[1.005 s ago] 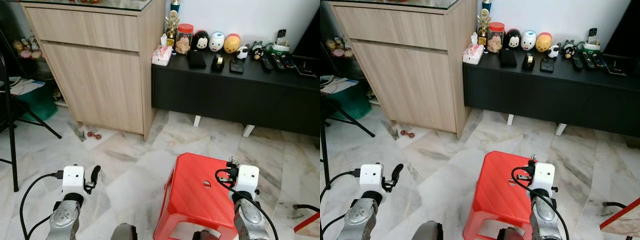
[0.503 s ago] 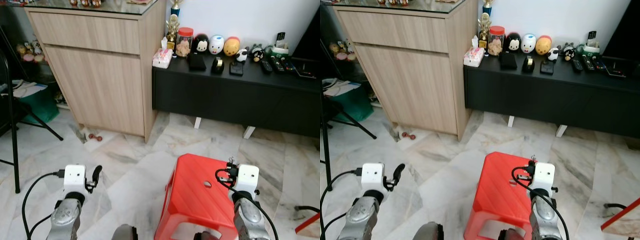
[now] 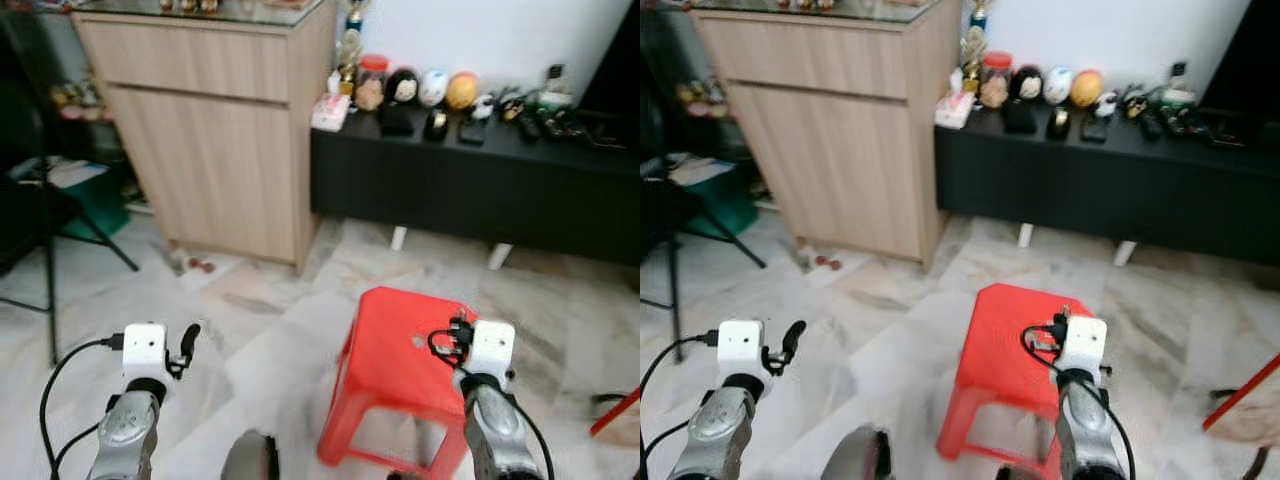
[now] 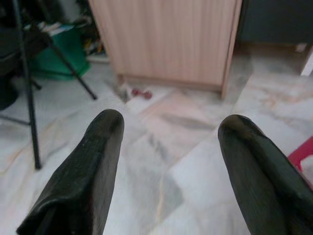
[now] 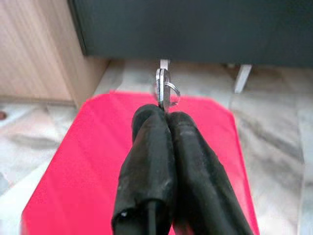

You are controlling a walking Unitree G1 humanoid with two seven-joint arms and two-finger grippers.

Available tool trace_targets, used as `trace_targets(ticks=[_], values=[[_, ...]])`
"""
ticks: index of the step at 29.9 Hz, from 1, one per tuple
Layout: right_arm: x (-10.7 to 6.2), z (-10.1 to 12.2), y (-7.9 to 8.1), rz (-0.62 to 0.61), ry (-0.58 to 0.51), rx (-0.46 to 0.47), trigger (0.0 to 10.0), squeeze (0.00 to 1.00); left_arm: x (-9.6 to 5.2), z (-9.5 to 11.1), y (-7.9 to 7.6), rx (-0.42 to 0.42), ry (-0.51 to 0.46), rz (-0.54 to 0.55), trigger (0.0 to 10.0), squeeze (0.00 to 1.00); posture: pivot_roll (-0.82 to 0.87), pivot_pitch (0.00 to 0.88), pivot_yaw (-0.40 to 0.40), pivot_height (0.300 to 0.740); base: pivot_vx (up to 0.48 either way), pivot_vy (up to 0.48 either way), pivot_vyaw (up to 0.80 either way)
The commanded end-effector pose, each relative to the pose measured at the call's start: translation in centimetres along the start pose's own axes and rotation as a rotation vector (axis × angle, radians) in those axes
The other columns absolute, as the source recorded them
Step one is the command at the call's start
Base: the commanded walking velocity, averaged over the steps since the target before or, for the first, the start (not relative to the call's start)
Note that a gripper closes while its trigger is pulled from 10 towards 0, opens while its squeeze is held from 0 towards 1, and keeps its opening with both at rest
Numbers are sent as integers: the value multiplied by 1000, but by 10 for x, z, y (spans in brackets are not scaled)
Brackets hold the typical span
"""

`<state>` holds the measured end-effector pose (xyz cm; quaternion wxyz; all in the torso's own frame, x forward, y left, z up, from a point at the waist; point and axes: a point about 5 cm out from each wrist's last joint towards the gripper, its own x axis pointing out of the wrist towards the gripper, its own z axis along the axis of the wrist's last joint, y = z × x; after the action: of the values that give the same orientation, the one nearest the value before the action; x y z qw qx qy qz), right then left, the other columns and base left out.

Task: Hang keys on a hook

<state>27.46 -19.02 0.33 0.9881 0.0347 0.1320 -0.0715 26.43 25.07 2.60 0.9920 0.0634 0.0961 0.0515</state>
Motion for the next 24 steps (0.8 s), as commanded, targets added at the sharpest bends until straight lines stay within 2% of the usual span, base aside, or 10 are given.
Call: trace_targets(ticks=[1,6,20,24], values=[[4,7,2,2,-19,6,10000,0,4,7,1,14,-22,-6,10000,0,179,0,-44,641,0,0,0],[5,11,1,-2,-38,16,10000,0,4,7,0,13,-24,-8,10000,0,181,0,-47,641,0,0,0],[9,14,-5,-27,-32,4,10000,0,6,6,-4,3,-22,0,10000,0,174,0,-57,730,0,0,0],[9,15,-7,-32,-29,0,10000,0,7,7,-5,-2,-27,3,10000,0,175,0,-63,740,0,0,0]])
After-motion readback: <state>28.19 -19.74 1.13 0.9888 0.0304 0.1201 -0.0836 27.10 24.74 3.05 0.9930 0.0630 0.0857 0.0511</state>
